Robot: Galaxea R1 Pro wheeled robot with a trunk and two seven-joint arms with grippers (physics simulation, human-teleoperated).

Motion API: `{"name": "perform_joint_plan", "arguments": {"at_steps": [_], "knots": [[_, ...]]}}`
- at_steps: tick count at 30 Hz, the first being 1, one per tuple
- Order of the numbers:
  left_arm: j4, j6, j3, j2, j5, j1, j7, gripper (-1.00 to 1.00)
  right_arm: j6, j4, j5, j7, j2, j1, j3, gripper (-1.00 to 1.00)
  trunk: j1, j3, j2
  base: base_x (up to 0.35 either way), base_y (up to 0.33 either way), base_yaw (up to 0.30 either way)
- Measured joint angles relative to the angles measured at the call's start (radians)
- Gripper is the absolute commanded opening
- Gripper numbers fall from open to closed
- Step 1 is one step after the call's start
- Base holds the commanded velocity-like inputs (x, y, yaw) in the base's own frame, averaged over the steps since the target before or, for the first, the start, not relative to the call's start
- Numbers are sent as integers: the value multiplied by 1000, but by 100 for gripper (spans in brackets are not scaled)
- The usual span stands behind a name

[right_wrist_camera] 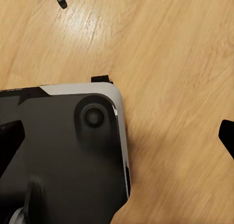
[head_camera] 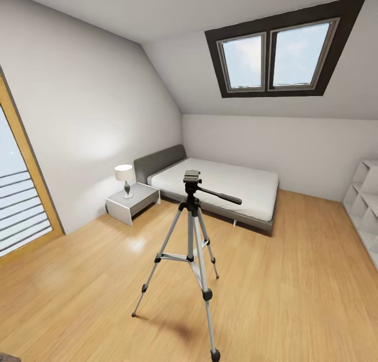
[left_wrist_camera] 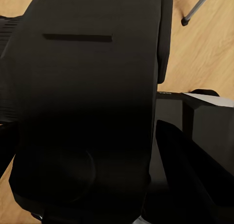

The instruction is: Attach the digital camera to the camera tripod in the bedroom.

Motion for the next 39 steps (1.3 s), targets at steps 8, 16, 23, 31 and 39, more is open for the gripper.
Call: {"name": "perform_joint_plan", "arguments": {"at_steps": [8, 16, 23, 31, 39], "knots": [[0, 0, 0, 0, 0, 0, 0, -100, 0, 0, 0, 0, 0, 0, 0, 100, 0, 0, 0, -3, 0, 0], [0, -1, 0, 0, 0, 0, 0, -100, -1, 0, -1, 0, 1, 0, 0, 100, 0, 0, 0, 0, 0, -6], [0, -1, 0, 1, 0, 0, 0, -100, -2, 0, -1, 0, 3, 0, 0, 100, 0, 0, 0, 0, 0, -113], [0, -1, 0, 1, 0, 0, 0, -100, -2, 0, -1, 0, 3, 0, 0, 100, 0, 0, 0, 0, 0, -142], [0, -1, 0, 1, 0, 0, 0, -100, -1, 0, -1, 0, 3, 0, 0, 100, 0, 0, 0, 0, 13, -81]]}}
